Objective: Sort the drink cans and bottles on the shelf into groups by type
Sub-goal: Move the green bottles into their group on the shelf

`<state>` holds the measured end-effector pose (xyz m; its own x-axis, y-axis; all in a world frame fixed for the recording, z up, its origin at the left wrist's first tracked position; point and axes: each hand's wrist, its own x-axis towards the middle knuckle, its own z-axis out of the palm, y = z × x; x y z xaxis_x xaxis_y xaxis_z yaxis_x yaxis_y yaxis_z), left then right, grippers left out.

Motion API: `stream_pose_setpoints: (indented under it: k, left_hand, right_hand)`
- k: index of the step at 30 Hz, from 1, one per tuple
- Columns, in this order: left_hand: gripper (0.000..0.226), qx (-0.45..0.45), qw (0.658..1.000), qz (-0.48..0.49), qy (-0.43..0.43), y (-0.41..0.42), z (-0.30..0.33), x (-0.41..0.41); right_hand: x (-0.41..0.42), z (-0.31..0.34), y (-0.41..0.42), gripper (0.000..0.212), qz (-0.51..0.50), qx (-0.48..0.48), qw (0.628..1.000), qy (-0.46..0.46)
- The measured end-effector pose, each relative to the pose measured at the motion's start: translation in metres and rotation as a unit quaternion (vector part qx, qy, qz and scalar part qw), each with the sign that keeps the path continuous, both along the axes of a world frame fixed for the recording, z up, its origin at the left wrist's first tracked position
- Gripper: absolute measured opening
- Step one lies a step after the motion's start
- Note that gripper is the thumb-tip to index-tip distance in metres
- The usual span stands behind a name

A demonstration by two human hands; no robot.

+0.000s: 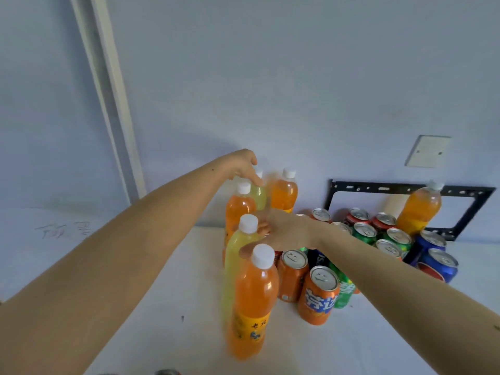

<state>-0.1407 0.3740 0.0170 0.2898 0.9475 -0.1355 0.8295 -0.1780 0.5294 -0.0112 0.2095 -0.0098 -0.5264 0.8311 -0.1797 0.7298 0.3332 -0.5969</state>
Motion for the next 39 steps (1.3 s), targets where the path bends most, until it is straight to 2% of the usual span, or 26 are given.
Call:
stream_pose_setpoints:
  k: [1,4,10,12,13,15,16,24,28,33,39]
  left_hand:
    - [0.084,-0.008,1.0,-0.011,0.018,0.003,-0.002,0.003]
    - [0.072,-0.031,0.998,-0.042,0.032,0.012,-0.008,0.006]
    - [0.047,-0.019,0.998,-0.054,-0.006,0.015,-0.014,-0.003]
    - [0.039,-0.005,0.998,-0.058,-0.013,0.013,-0.012,-0.007]
    - [0.037,0.001,0.998,-0.061,-0.02,0.012,-0.009,-0.01]
    - [0.037,0.018,0.997,-0.067,-0.036,0.008,0.003,-0.017]
    - [0.038,0.028,0.996,-0.07,-0.042,0.005,0.013,-0.02]
    - [0.037,0.167,0.981,-0.087,-0.054,-0.029,0.102,-0.026]
    - [0.038,0.228,0.967,-0.102,-0.051,-0.052,0.138,-0.014]
    - [0.039,0.257,0.958,-0.121,-0.041,-0.085,0.172,0.018]
    - [0.039,0.265,0.947,-0.172,-0.049,-0.133,0.191,0.099]
  right_hand:
    - [0.003,0.002,0.0,0.013,-0.001,-0.007,1.0,0.008]
    - [0.008,0.007,-0.001,0.032,-0.006,0.006,0.999,0.034]
    - [0.003,-0.001,-0.002,0.024,-0.003,-0.038,0.999,0.033]
    - [0.006,0.002,-0.004,0.008,-0.027,-0.036,0.998,0.053]
    - [0.006,0.004,-0.005,0.014,-0.033,-0.034,0.997,0.057]
    - [0.007,0.011,-0.008,0.038,-0.051,-0.034,0.996,0.064]
    - [0.008,0.017,-0.011,0.043,-0.06,-0.039,0.995,0.073]
    - [0.039,0.08,-0.036,0.035,-0.091,0.023,0.984,0.152]
    - [0.061,0.109,-0.056,0.032,-0.142,0.071,0.973,0.168]
    - [0.101,0.131,-0.086,0.029,-0.212,0.094,0.956,0.178]
    - [0.168,0.143,-0.14,0.029,-0.298,0.112,0.933,0.167]
